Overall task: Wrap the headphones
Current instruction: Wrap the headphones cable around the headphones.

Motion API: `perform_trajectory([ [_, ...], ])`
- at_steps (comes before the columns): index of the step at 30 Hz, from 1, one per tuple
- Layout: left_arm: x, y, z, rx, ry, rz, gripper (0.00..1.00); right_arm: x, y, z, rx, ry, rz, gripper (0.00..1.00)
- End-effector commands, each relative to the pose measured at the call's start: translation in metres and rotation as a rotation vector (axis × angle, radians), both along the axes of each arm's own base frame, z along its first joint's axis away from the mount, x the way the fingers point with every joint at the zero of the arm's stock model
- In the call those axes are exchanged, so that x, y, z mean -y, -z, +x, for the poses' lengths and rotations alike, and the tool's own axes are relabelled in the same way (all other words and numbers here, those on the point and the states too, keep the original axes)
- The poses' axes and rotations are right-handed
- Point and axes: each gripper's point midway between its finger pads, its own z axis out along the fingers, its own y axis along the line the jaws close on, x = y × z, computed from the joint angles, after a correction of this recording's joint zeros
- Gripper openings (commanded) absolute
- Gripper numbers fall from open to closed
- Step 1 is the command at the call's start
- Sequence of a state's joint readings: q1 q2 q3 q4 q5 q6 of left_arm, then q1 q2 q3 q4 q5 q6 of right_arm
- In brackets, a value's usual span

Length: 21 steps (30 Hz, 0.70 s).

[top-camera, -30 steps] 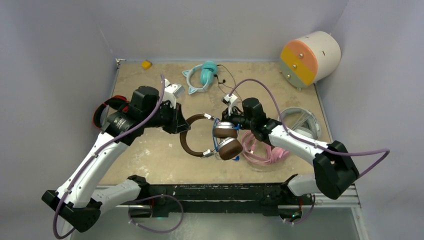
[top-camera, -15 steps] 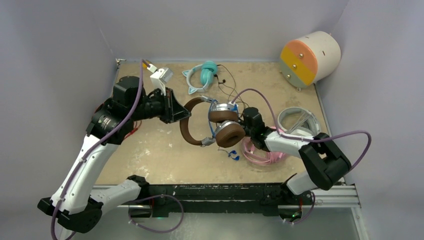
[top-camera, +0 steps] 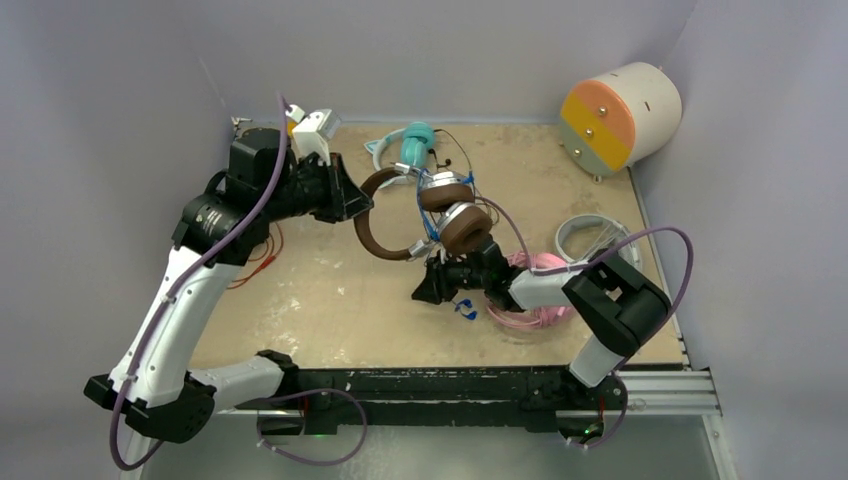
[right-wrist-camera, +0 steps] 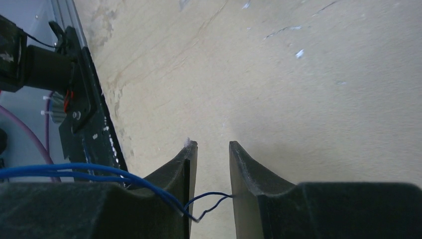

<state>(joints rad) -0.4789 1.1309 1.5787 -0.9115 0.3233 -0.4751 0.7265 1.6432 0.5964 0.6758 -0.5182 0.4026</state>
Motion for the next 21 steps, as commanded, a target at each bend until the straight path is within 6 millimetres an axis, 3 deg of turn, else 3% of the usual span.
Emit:
perform_trajectory([
  [1, -0.013, -0.036, 0.026, 0.107, -0.101, -0.012, 0.0, -0.007, 0.002, -0.003, 0.046, -0.001, -0.001, 0.33],
  [6, -0.025, -0.044, 0.049, 0.109, -0.158, -0.011, 0.0, -0.005, -0.002, -0.026, 0.043, -0.032, 0.053, 0.32],
  [9, -0.031, -0.043, 0.062, 0.099, -0.187, -0.024, 0.0, -0.008, -0.015, -0.049, 0.071, -0.11, 0.101, 0.23],
  [15, -0.054, -0.028, 0.085, 0.093, -0.299, 0.01, 0.0, -0.012, -0.066, -0.094, 0.198, -0.247, 0.214, 0.19],
  [21, -0.084, -0.009, 0.098, 0.096, -0.416, 0.105, 0.0, 0.003, -0.126, -0.105, 0.282, -0.236, 0.286, 0.05],
])
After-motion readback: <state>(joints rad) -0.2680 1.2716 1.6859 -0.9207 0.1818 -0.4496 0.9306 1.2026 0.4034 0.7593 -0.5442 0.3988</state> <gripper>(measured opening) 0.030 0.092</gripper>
